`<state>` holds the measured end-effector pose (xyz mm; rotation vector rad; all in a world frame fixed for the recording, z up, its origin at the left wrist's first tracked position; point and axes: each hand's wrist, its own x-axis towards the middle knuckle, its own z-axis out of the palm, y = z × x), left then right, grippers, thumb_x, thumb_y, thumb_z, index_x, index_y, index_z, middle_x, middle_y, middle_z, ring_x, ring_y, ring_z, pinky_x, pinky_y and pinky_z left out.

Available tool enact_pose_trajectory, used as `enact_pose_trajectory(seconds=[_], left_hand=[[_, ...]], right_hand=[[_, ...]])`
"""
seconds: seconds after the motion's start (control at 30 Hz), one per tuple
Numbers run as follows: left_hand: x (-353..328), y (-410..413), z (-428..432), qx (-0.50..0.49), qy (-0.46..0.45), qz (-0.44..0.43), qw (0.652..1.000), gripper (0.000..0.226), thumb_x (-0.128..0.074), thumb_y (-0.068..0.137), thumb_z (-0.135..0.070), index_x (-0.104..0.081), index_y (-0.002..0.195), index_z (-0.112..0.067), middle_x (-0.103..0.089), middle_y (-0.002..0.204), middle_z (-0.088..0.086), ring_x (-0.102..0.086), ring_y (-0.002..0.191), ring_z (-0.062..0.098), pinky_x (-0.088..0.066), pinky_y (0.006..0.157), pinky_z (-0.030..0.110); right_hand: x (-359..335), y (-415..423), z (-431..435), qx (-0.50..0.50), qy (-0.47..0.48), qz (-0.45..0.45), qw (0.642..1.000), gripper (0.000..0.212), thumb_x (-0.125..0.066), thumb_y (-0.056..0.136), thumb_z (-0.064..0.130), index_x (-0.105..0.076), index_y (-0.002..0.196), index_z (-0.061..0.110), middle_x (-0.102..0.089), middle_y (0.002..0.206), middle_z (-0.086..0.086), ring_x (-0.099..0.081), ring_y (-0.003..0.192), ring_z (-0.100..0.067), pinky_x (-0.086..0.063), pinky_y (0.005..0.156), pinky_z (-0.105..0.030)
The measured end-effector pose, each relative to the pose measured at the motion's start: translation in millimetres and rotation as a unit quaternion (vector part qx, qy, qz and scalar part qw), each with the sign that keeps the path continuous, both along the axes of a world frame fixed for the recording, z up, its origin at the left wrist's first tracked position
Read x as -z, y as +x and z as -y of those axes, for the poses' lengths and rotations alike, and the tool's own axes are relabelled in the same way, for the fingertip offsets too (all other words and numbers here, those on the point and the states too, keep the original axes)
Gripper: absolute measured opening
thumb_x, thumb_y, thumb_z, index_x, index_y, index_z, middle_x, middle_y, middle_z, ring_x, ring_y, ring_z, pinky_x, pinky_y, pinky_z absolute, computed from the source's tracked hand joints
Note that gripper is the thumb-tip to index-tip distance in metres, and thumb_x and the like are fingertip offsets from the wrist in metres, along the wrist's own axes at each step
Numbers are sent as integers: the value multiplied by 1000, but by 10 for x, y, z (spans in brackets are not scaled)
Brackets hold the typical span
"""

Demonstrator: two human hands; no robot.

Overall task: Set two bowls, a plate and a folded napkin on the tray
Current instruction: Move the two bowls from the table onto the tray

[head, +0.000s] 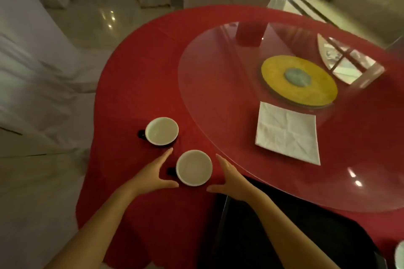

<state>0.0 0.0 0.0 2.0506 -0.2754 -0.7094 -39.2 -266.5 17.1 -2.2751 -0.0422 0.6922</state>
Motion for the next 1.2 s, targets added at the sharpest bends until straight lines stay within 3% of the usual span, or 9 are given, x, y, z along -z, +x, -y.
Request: enact_pose_trajectory(seconds=[0.2,0.33,0.53,0.6,0.73,0.87,1.07,1.2], left_hand=[[251,87,141,20,-5,18,1000,113,-83,57,-40,-12,144,-34,-20,144,-23,-22,134,-1,-26,107,23],[283,106,211,17,-47,17,999,100,-85,58,-30,-24,135,-46,-35,132,-34,-36,128,-3,-33,96,9],[256,106,221,0,-50,24,998,92,-85,55,-28,-33,125,-56,-46,121,-37,-46,118,-6,-38,89,11],[196,92,231,4,-47,36,998,91,-85,55,-30,-31,120,-63,-45,117,-45,-44,115,-15,-37,86,6],[14,34,349,15,-67,76,995,90,-85,54,-36,-30,119,-66,-43,117,-51,-42,112,-24,-37,81,-5],[-117,-73,615,26,-95,102,990,89,-85,54,-36,-34,124,-57,-48,119,-45,-44,114,-19,-36,86,-3],[-125,-350,1145,58,-116,102,986,87,-84,56,-35,-37,129,-44,-51,124,-29,-48,116,-11,-41,92,6],[-58,-573,1443,74,-93,98,988,85,-82,52,-43,-30,115,-66,-47,113,-41,-42,107,-26,-36,83,-3]], right_hand=[[194,81,-223,39,39,-21,998,115,-81,68,32,1,149,23,-9,158,-3,-11,145,-22,-20,117,-43],[238,83,-229,67,67,11,995,102,-82,66,27,-16,144,30,-26,151,1,-28,138,-17,-32,113,-47],[233,19,-248,104,106,32,988,92,-84,63,21,-29,136,33,-42,138,7,-41,125,-9,-40,107,-40],[197,-13,-227,115,122,40,985,90,-84,63,20,-31,134,37,-43,137,9,-42,125,-8,-41,106,-38],[52,-153,-118,135,160,50,977,90,-81,65,20,-28,124,62,-42,131,24,-43,125,-1,-43,101,-27],[-55,-394,122,178,222,48,958,93,-78,70,10,-27,137,48,-41,138,16,-44,127,-3,-45,102,-30],[-111,-848,560,229,236,37,944,91,-75,72,5,-26,141,40,-41,138,21,-43,127,1,-43,102,-21],[-97,-1070,794,224,194,22,955,96,-76,70,8,-22,133,56,-36,135,30,-39,127,6,-41,102,-20]])
